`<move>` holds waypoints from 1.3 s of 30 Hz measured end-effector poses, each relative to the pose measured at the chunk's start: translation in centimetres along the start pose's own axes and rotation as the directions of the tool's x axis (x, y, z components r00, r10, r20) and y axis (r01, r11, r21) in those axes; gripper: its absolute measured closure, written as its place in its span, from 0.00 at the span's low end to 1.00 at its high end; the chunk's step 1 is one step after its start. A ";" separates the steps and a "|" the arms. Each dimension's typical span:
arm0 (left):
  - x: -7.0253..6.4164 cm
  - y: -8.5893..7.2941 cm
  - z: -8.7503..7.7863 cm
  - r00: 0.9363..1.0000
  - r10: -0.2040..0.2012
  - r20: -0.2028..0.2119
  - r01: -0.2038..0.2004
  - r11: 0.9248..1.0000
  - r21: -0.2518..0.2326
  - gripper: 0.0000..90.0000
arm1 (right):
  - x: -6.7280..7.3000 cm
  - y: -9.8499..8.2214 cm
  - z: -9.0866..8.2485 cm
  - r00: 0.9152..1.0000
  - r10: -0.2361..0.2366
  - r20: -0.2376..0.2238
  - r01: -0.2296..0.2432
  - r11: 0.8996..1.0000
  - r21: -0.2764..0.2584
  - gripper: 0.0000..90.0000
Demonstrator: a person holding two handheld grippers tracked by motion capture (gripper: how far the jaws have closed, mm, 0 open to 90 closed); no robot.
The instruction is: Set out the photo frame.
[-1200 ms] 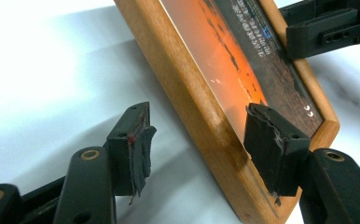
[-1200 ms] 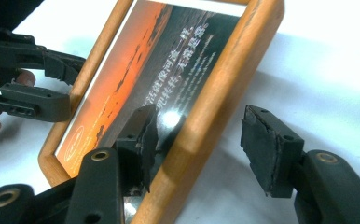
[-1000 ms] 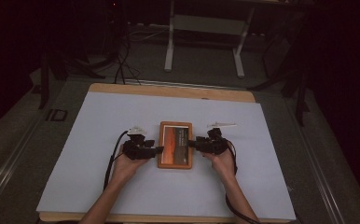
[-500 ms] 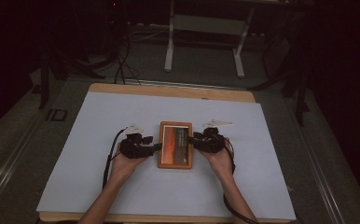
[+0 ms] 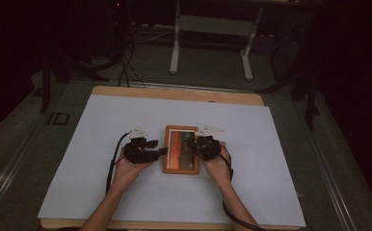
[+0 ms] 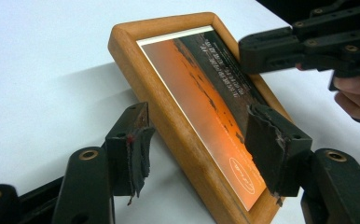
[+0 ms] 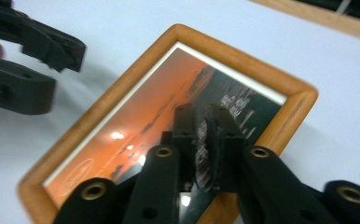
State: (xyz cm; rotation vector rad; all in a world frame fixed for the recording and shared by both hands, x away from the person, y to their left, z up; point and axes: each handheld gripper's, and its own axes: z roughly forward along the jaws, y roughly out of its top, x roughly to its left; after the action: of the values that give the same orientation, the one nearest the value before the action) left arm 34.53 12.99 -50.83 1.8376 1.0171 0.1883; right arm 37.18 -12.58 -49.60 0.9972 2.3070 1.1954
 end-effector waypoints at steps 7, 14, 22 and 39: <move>-0.1 -0.1 0.1 1.000 0.003 0.011 -0.003 1.000 0.006 0.46 | -1.2 1.2 0.6 0.999 -0.035 0.023 0.035 0.999 0.014 0.99; -0.1 -0.1 0.1 1.000 0.009 0.018 -0.009 1.000 0.008 0.46 | -2.5 1.9 0.7 0.998 -0.025 0.065 0.025 1.000 0.009 0.98; -0.2 -0.2 0.3 1.000 0.017 0.025 -0.017 0.999 0.027 0.48 | -3.1 1.9 1.7 0.995 -0.058 0.082 0.055 0.998 0.039 1.00; -0.5 -0.5 0.9 0.998 0.068 -0.010 -0.067 0.995 0.069 0.45 | -3.2 1.8 2.2 0.995 -0.061 0.082 0.057 0.998 0.041 1.00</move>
State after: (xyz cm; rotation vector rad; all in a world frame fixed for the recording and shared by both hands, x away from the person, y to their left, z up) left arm 34.42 12.12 -51.56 1.9362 0.9818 0.2081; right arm 41.50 -12.93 -49.42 0.9662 2.2859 1.0700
